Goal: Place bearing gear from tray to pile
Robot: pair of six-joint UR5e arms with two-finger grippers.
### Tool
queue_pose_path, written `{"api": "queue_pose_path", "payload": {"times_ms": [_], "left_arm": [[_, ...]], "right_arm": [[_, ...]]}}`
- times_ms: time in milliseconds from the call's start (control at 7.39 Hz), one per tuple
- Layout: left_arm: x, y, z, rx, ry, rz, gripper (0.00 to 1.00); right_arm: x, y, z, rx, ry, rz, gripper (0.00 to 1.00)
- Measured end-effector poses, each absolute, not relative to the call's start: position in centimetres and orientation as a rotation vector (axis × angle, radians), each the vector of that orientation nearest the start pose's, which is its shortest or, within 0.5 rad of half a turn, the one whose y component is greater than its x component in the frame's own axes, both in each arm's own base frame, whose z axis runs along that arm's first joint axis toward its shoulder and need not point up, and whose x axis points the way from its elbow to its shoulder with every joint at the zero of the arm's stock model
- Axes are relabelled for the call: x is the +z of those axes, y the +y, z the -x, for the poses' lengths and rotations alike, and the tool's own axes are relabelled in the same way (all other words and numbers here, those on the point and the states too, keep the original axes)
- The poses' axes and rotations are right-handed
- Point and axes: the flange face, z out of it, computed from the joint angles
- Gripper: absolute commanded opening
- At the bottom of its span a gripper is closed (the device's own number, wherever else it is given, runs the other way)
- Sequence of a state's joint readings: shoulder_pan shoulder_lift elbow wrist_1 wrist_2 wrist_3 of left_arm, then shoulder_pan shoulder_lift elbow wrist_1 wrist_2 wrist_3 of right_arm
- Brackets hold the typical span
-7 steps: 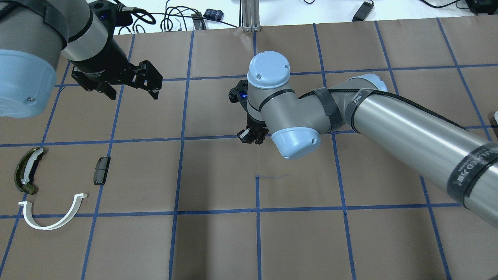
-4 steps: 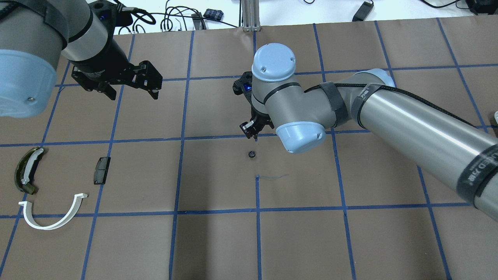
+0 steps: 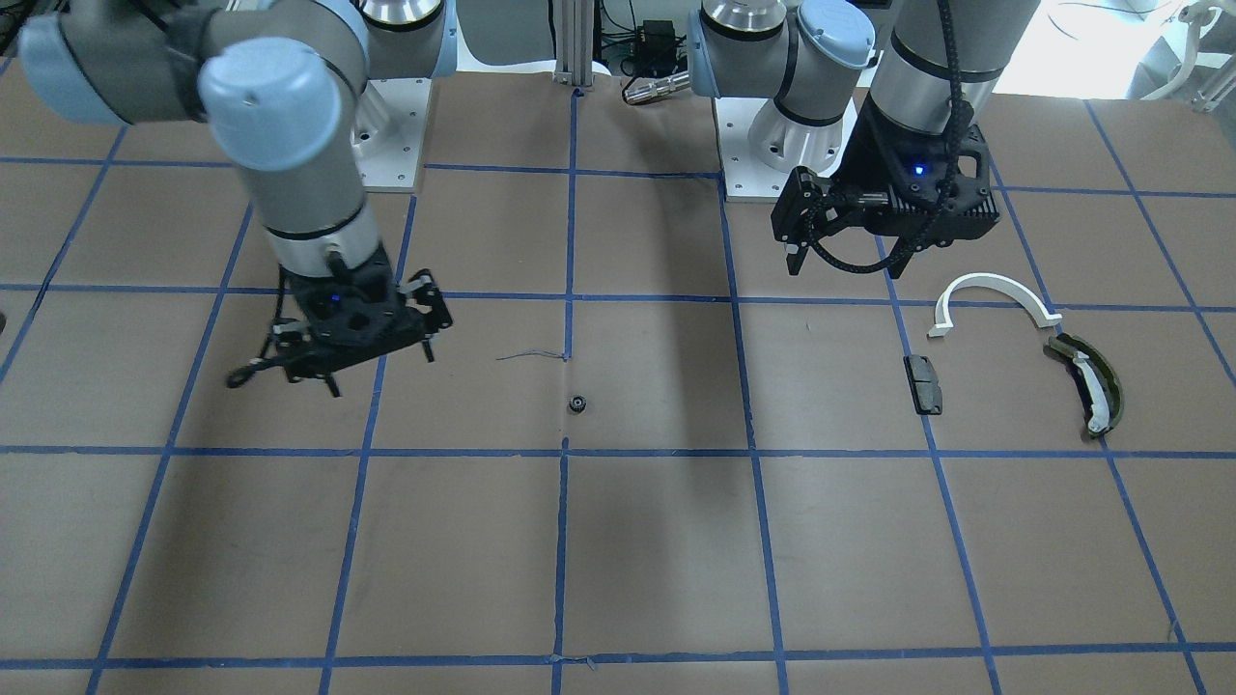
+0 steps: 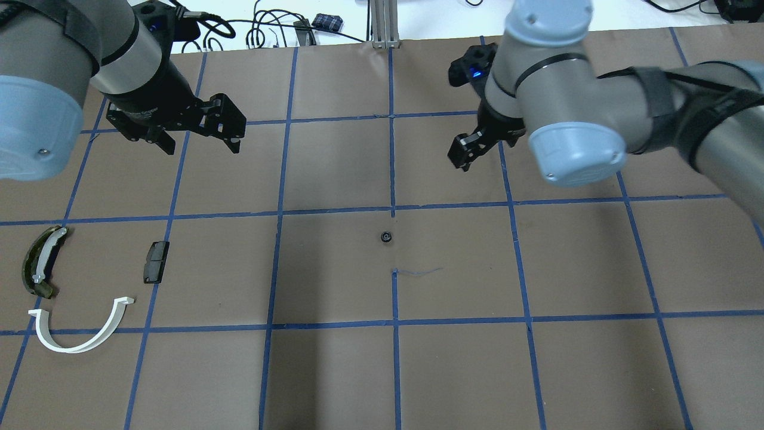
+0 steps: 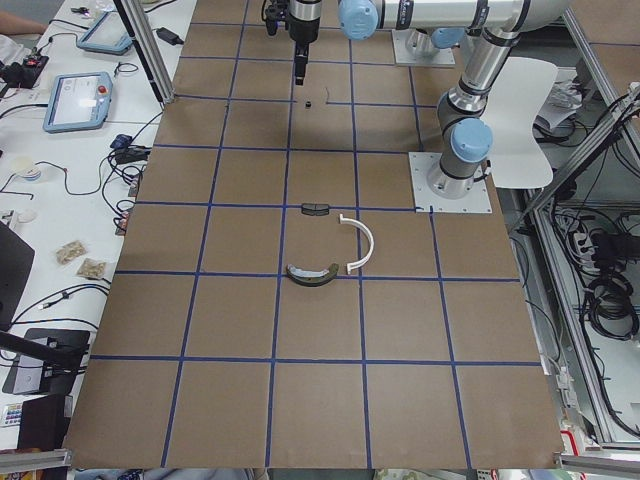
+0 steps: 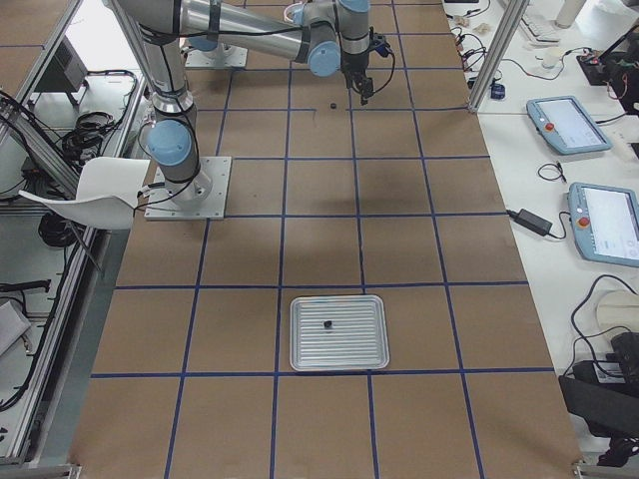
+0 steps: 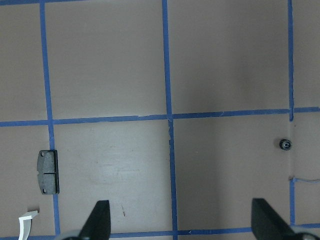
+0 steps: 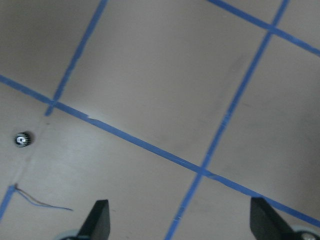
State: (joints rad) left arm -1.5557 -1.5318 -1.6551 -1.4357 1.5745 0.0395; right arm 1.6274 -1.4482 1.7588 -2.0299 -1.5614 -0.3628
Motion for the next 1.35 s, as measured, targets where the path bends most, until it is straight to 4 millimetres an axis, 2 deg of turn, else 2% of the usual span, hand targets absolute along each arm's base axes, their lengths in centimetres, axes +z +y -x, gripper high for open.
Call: {"api": "queue_pose_path", "payload": {"times_ms": [135,271,406,541,676,812,947,1082,1353], "left_arm": [[47.4,-48.7,12.7,-0.118,3.129,-0.048,1.0],[46.0,-49.0,13.5,-0.072,3.126,-0.085,1.0],[43.8,-48.9,15.6,-0.017,3.124,-0.152,1.0],[41.3,-49.3,18.3,0.008,3.131,-0.222,1.0],[38.5,-50.4,21.1,0.012,3.166,-0.275,1.0],[35.2,-51.5,24.0,0.029,3.221,-0.317,1.0],[31.7,-52.2,27.0,0.06,3.254,-0.355,1.0],[28.5,-52.2,29.8,0.094,3.262,-0.356,1.0],[23.4,-51.8,34.2,0.12,3.27,-0.191,1.0]], "right_arm": [[40.2,-53.1,-10.9,-0.257,3.12,0.529,1.0],[41.8,-52.7,-5.6,-0.265,3.154,0.4,1.0],[42.8,-52.3,-0.4,-0.264,3.179,0.302,1.0],[42.9,-51.8,5.1,-0.244,3.193,0.264,1.0],[42.2,-51.2,10.0,-0.211,3.195,0.283,1.0],[40.3,-51.0,14.9,-0.16,3.18,0.363,1.0],[37.5,-50.7,20.0,-0.108,3.146,0.465,1.0],[34.9,-49.9,24.8,-0.075,3.11,0.541,1.0],[28.8,-48.3,33.6,-0.056,3.06,0.709,1.0]]}}
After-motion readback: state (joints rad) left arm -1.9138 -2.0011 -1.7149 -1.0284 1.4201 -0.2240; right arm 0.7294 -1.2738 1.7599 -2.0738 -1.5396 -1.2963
